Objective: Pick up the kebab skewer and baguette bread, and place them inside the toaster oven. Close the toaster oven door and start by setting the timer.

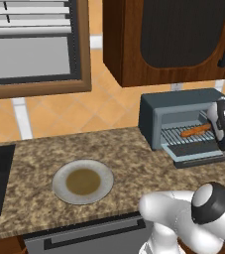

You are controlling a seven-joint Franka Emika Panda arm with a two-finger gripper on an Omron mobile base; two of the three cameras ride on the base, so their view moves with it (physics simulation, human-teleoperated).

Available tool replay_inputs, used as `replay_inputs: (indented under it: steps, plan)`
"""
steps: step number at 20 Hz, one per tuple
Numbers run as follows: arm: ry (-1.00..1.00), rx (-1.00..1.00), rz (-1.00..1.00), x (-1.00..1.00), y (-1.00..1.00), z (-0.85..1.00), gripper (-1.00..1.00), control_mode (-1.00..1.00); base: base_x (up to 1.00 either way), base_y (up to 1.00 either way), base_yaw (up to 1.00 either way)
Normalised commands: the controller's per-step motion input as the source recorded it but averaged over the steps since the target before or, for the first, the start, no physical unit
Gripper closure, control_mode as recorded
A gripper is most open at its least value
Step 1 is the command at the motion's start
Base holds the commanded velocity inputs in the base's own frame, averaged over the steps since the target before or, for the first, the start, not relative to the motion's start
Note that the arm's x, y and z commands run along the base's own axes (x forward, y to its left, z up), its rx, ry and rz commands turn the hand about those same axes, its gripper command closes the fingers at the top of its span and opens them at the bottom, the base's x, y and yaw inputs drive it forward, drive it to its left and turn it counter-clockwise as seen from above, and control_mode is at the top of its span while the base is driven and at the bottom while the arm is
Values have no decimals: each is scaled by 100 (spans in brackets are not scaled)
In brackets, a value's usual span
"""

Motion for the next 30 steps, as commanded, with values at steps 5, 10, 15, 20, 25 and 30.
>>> replay_inputs:
  steps: [5, 10, 15, 20, 25, 30]
  plan:
    - [2, 0, 0, 32, -26, -32, 100, -100, 0, 0, 0]
    - [1, 0, 0, 15, -15, -51, 100, -100, 0, 0, 0]
    - [1, 0, 0, 31, -2, -30, 100, -100, 0, 0, 0]
    - [0, 0, 0, 38, 0, -13, 100, -100, 0, 0, 0]
    - [0, 0, 0, 29, -2, -13, 100, -100, 0, 0, 0]
    - [2, 0, 0, 8, -10, -22, 100, -100, 0, 0, 0]
